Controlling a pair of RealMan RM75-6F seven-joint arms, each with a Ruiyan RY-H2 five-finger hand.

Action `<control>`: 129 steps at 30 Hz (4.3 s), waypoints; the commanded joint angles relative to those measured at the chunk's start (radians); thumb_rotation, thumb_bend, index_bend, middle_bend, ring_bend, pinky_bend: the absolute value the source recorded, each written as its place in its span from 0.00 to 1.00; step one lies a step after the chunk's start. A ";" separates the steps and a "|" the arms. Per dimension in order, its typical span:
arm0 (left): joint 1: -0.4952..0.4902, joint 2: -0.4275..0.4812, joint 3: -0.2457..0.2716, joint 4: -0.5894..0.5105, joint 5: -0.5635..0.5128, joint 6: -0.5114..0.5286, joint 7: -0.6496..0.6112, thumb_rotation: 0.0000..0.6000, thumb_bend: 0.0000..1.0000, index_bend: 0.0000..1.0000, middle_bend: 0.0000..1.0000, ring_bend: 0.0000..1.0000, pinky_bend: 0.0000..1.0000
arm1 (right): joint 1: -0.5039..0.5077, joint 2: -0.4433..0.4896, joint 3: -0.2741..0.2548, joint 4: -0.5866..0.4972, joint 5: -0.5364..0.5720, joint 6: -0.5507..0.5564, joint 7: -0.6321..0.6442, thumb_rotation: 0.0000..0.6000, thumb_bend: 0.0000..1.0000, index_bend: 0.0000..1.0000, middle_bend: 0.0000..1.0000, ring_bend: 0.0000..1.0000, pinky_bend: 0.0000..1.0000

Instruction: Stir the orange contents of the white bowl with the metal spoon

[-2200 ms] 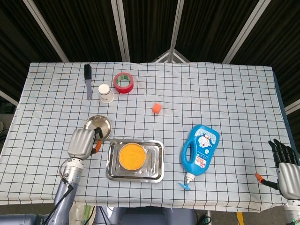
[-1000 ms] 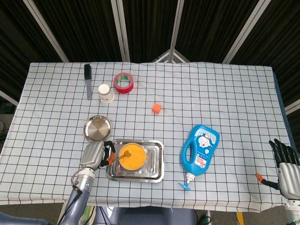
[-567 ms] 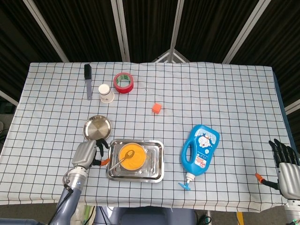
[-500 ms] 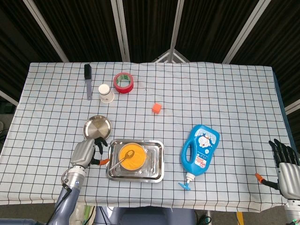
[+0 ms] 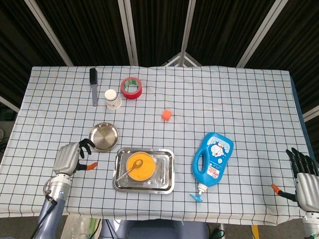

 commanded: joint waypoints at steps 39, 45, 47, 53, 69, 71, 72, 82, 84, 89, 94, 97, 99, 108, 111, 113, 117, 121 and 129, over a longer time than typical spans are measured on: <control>-0.182 0.070 0.117 -0.046 0.125 -0.317 0.432 1.00 0.94 0.29 0.85 0.78 0.87 | -0.001 0.003 0.004 -0.003 0.007 0.000 0.006 1.00 0.20 0.00 0.00 0.00 0.00; -0.262 0.064 0.101 -0.041 0.064 -0.449 0.359 1.00 0.94 0.31 0.85 0.78 0.87 | -0.001 0.004 0.005 -0.005 0.011 -0.003 0.005 1.00 0.20 0.00 0.00 0.00 0.00; -0.280 0.069 0.107 -0.040 0.056 -0.481 0.337 1.00 0.94 0.32 0.85 0.78 0.87 | -0.001 0.004 0.006 -0.005 0.014 -0.003 0.005 1.00 0.20 0.00 0.00 0.00 0.00; -0.310 0.098 0.125 -0.056 0.045 -0.557 0.242 1.00 0.94 0.36 0.85 0.78 0.87 | 0.000 0.004 0.008 -0.006 0.020 -0.006 0.004 1.00 0.20 0.00 0.00 0.00 0.00; -0.363 0.117 0.203 -0.027 0.017 -0.550 0.222 1.00 0.93 0.42 0.85 0.78 0.87 | -0.001 0.003 0.011 -0.008 0.025 -0.006 0.000 1.00 0.20 0.00 0.00 0.00 0.00; -0.371 0.116 0.211 -0.022 0.007 -0.542 0.229 1.00 0.93 0.42 0.85 0.78 0.87 | 0.000 0.002 0.010 -0.009 0.024 -0.005 -0.001 1.00 0.20 0.00 0.00 0.00 0.00; -0.376 0.115 0.214 -0.020 0.000 -0.539 0.232 1.00 0.93 0.42 0.85 0.78 0.87 | 0.000 0.002 0.010 -0.009 0.023 -0.005 -0.001 1.00 0.20 0.00 0.00 0.00 0.00; -0.414 0.089 0.238 0.004 -0.068 -0.522 0.236 1.00 0.93 0.41 0.85 0.78 0.87 | -0.001 0.001 0.010 -0.009 0.023 -0.004 -0.002 1.00 0.20 0.00 0.00 0.00 0.00; -0.419 0.086 0.243 0.008 -0.074 -0.519 0.234 1.00 0.93 0.41 0.85 0.78 0.87 | -0.001 0.001 0.011 -0.009 0.023 -0.003 -0.002 1.00 0.20 0.00 0.00 0.00 0.00; -0.427 0.088 0.256 0.016 -0.077 -0.500 0.239 1.00 0.93 0.41 0.85 0.78 0.87 | -0.002 0.001 0.011 -0.008 0.022 -0.002 -0.001 1.00 0.20 0.00 0.00 0.00 0.00; -0.432 0.103 0.263 0.019 -0.086 -0.477 0.236 1.00 0.93 0.41 0.85 0.78 0.87 | -0.002 0.000 0.010 -0.008 0.020 -0.001 -0.004 1.00 0.20 0.00 0.00 0.00 0.00; -0.436 0.114 0.268 0.022 -0.096 -0.472 0.232 1.00 0.93 0.42 0.85 0.78 0.87 | -0.001 -0.002 0.011 -0.007 0.022 -0.002 -0.006 1.00 0.20 0.00 0.00 0.00 0.00; -0.438 0.118 0.272 0.027 -0.102 -0.470 0.230 1.00 0.93 0.42 0.85 0.78 0.87 | -0.001 -0.002 0.011 -0.008 0.022 -0.002 -0.007 1.00 0.20 0.00 0.00 0.00 0.00; -0.441 0.122 0.278 0.055 -0.119 -0.449 0.219 1.00 0.93 0.42 0.85 0.78 0.87 | -0.002 -0.004 0.009 -0.010 0.017 0.000 -0.011 1.00 0.20 0.00 0.00 0.00 0.00; -0.439 0.124 0.277 0.058 -0.116 -0.435 0.216 1.00 0.92 0.42 0.85 0.78 0.87 | -0.002 -0.003 0.008 -0.010 0.017 -0.001 -0.011 1.00 0.20 0.00 0.00 0.00 0.00; -0.439 0.125 0.275 0.062 -0.116 -0.429 0.214 1.00 0.92 0.42 0.85 0.78 0.87 | -0.001 -0.003 0.008 -0.011 0.018 -0.002 -0.010 1.00 0.20 0.00 0.00 0.00 0.00; -0.438 0.121 0.271 0.074 -0.129 -0.416 0.212 1.00 0.92 0.42 0.85 0.78 0.87 | -0.003 -0.002 0.007 -0.013 0.016 0.000 -0.009 1.00 0.20 0.00 0.00 0.00 0.00; -0.440 0.117 0.269 0.083 -0.143 -0.399 0.223 1.00 0.91 0.42 0.85 0.78 0.87 | -0.004 -0.001 0.005 -0.014 0.011 0.002 -0.009 1.00 0.20 0.00 0.00 0.00 0.00; -0.433 0.134 0.262 0.067 -0.146 -0.384 0.205 1.00 0.78 0.41 0.85 0.78 0.87 | -0.004 0.000 0.005 -0.016 0.013 0.000 -0.005 1.00 0.20 0.00 0.00 0.00 0.00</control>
